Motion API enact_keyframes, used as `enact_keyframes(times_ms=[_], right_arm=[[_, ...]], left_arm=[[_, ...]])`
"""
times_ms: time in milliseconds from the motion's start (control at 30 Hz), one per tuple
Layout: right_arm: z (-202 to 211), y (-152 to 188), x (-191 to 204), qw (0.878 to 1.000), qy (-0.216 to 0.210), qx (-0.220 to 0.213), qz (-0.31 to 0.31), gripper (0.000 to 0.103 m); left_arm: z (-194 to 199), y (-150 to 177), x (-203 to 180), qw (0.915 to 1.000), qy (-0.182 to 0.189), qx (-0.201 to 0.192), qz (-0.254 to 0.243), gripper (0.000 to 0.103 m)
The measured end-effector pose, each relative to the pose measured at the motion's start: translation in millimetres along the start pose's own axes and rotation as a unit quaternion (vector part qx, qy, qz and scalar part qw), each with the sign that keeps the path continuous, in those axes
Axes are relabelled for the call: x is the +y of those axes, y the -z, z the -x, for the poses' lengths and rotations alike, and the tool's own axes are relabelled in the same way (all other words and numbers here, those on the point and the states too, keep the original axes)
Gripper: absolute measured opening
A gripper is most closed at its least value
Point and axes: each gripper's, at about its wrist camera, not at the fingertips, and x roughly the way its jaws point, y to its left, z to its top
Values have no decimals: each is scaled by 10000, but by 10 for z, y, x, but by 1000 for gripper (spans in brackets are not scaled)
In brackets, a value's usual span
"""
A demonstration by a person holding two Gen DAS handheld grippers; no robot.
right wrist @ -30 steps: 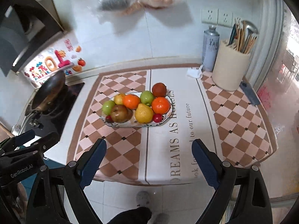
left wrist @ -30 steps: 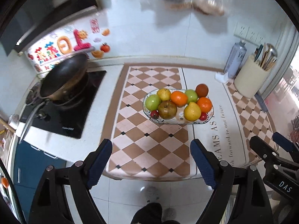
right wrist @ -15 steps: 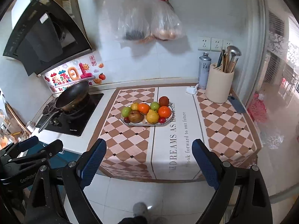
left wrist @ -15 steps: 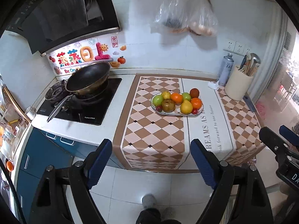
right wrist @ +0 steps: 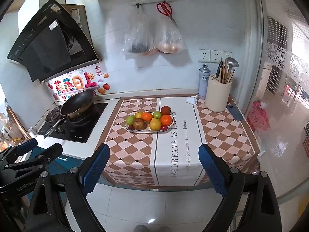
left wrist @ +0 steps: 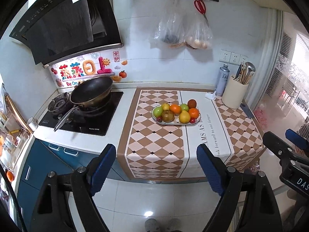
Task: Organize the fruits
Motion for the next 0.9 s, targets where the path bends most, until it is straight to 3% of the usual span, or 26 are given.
enact_keyframes(times_ms=[400,700,800,900], right_arm=[[-78,-16,155,10000,-52,63,-37,96],[-321,-157,118,9998,-135,45,-117,96],[-495,-255,91,9999,-65,102,-96,96],[-683,-351,69,9999,10,120,-84,99]], left_arm=[[-6,7,130,10000,14,-48,27,85],[-232,-196,121,10000,12,-71,-64,85],[-351,-295,105,9999,-19,-63,-130,101],[-507,-403,100,9999,-2,1,-119,101]])
